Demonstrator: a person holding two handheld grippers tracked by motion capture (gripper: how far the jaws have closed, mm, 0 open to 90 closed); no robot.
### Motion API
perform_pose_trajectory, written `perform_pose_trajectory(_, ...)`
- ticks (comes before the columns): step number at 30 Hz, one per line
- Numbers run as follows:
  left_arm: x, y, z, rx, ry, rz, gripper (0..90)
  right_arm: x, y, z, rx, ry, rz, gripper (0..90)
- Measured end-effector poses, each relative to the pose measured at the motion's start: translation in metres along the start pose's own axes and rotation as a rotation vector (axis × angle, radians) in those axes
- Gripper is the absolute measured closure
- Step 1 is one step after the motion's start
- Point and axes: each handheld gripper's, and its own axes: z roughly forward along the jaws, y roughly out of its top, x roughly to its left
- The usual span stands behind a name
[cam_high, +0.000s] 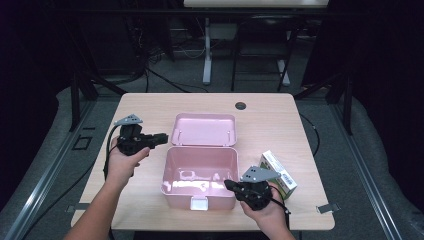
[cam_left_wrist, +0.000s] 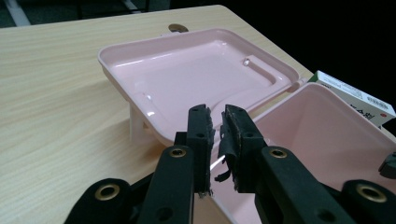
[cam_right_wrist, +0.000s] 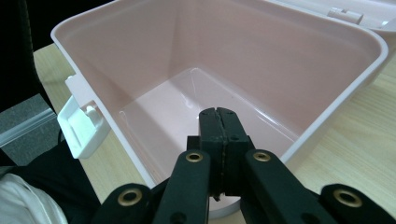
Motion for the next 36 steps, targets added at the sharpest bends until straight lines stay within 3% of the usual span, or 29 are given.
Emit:
perform_pose_trajectory(6,0.001,-0.012,0.0,-0.002,0.0,-0.014,76.2,0.0,0.0,0.0,-0.006,0.003,0.012,88.3)
perform_pose_trajectory(10,0.002,-0.019,-0.001,-0.016,0.009,-0.019,70.8,0.002,0.001,0.0,-0.006,0.017,-0.006,82.4)
perform_pose_trajectory(16,0.003,-0.024,-0.005,-0.017,0.025,-0.015,69.4,0.0,0.004,-0.007,-0.042,0.037,0.02,76.0)
perform_pose_trajectory(21,0.0,-0.024,-0.011,-0.026,0.029,-0.003,65.6,-0.001,0.011,-0.018,-0.063,0.043,-0.003,64.8)
perform_pose_trajectory(27,-0.004,-0.026,-0.018,-0.033,0.078,0.023,57.0,-0.005,0.018,-0.027,-0.073,0.02,-0.031,51.4)
perform_pose_trajectory(30,-0.003,-0.026,-0.02,-0.03,0.097,0.022,52.2,-0.01,0.021,-0.031,-0.088,-0.003,-0.038,49.0)
perform_pose_trajectory(36,0.001,-0.029,-0.025,-0.022,0.114,0.024,48.8,-0.025,0.026,-0.035,-0.102,-0.043,0.001,45.8)
